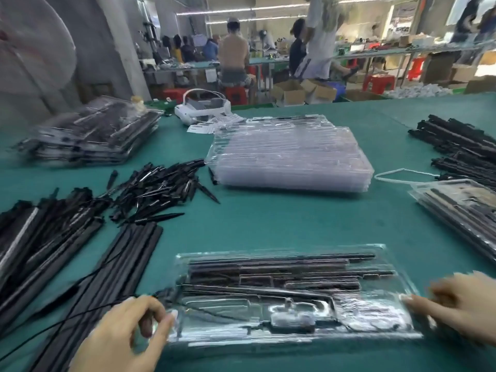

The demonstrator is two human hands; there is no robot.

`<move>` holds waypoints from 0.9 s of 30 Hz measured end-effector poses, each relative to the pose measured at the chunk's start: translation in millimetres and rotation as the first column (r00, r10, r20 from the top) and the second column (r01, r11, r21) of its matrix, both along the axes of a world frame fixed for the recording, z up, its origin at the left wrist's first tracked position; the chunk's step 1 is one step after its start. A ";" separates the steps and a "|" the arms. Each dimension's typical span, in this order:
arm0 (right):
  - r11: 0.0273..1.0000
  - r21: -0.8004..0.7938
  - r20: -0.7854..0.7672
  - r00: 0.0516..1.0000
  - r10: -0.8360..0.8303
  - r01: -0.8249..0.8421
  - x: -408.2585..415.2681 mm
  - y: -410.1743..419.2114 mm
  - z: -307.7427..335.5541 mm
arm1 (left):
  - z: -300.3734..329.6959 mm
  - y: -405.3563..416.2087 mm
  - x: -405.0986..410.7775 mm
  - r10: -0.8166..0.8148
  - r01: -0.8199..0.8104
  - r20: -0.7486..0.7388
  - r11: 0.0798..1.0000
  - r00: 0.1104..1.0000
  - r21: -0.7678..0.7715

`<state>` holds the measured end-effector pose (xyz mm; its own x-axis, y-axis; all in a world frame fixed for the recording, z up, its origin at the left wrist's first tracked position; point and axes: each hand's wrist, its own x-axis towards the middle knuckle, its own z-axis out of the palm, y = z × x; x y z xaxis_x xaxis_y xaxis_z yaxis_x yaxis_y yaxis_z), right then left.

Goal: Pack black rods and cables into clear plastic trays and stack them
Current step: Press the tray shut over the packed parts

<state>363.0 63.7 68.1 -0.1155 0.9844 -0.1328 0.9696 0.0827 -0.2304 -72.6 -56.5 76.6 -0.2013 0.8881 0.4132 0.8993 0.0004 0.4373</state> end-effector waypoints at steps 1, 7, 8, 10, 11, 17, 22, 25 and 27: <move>0.997 0.067 0.041 0.999 0.024 -0.026 7.1 5.3 -2.8 | -3.2 -9.8 -5.6 0.113 -0.110 0.049 0.992 0.992 -0.057; 0.877 0.388 -0.212 0.899 0.382 -0.282 -100.8 -3.3 29.8 | -13.7 -25.8 -10.5 0.321 -0.198 0.324 0.912 0.890 -0.359; 0.837 0.381 -0.230 0.837 0.497 -0.393 -130.3 -11.1 33.4 | -11.8 -25.2 -10.2 0.331 -0.205 0.359 0.916 0.873 -0.345; 0.739 0.355 -0.263 0.697 0.667 -0.573 -180.4 -25.8 33.7 | -9.3 -23.3 -12.8 0.361 -0.250 0.414 0.921 0.836 -0.299; 0.698 0.324 -0.233 0.661 0.713 -0.638 -201.0 -30.9 32.5 | -8.6 -23.0 -14.4 0.368 -0.261 0.418 0.920 0.831 -0.292; 0.582 0.212 -0.025 0.591 0.806 -0.785 -271.5 -31.4 31.8 | -4.4 -14.2 -22.9 0.196 -0.197 -0.084 0.980 0.977 -0.011; 0.434 0.308 0.159 0.496 0.854 -0.846 -281.0 -50.9 21.0 | -20.1 0.9 -47.1 -0.023 0.001 -0.094 0.974 0.995 -0.226; 0.374 0.504 0.168 0.513 0.842 -0.779 -282.6 -57.1 8.5 | -27.1 -4.5 -51.8 -0.039 0.038 -0.003 0.978 0.999 -0.204; 0.361 0.572 0.159 0.531 0.832 -0.737 -282.1 -57.2 0.7 | -25.1 -9.8 -52.1 -0.035 0.036 0.012 0.975 0.999 -0.218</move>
